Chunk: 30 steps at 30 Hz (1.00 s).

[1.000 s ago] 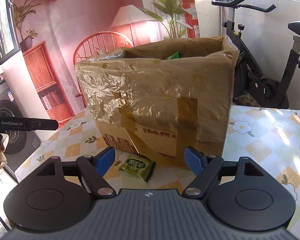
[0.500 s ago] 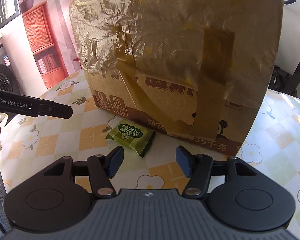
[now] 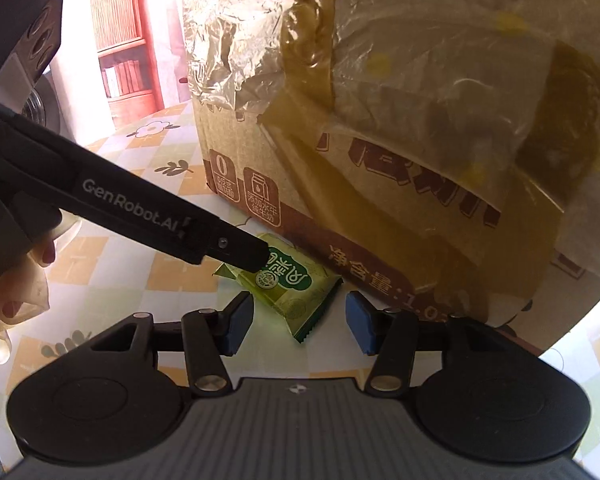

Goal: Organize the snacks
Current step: 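Move the left tool back to the green packet beside the box, then close the left tool on the green packet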

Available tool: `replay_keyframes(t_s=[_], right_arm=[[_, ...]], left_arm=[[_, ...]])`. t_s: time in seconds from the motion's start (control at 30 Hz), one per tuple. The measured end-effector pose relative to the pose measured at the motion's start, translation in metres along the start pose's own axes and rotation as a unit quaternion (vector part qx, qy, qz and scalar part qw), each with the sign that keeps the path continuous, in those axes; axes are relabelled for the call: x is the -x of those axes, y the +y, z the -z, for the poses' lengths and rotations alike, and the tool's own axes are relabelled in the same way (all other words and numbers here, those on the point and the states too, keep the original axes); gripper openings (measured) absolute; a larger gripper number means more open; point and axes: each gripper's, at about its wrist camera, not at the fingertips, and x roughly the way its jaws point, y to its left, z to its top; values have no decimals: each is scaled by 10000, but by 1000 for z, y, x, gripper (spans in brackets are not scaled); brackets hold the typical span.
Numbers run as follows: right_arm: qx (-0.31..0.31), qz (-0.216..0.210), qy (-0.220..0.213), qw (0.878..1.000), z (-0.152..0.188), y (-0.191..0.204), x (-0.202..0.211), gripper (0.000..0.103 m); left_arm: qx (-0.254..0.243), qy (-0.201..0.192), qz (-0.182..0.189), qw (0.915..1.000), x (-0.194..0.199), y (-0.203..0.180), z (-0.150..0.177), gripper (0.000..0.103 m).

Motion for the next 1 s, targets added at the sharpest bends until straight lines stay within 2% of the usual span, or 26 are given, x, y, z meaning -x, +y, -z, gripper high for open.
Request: replay_keyframes(t_s=[0.13, 0.17, 0.27, 0.5, 0.63, 0.73, 0.9, 1.0], right_arm=[[99, -37, 39, 9999, 2, 2, -8, 53], [87, -40, 41, 9999, 2, 1, -9, 51], [75, -70, 8, 9999, 4, 1, -12, 41], [-107, -125, -90, 9998, 18, 1, 2, 32], [-290, -149, -135, 9994, 24, 0, 17, 24], [-283, -104, -111, 9995, 27, 0, 23, 25], [-258, -37, 12, 9997, 27, -6, 21, 40], [-145, -39, 51, 9999, 24, -7, 18, 43]], left_arm=[[-3, 49, 109, 9999, -10, 0, 1, 61], [-36, 46, 125, 9999, -11, -1, 1, 60], [-104, 108, 238, 9996, -16, -6, 0, 47], [-336, 66, 236, 9991, -9, -27, 18, 39], [-483, 11, 227, 9986, -3, -44, 27, 38], [-474, 44, 222, 9986, -4, -52, 34, 37], [-403, 54, 185, 9990, -5, -51, 38, 36], [-441, 56, 89, 9990, -9, -49, 35, 34]])
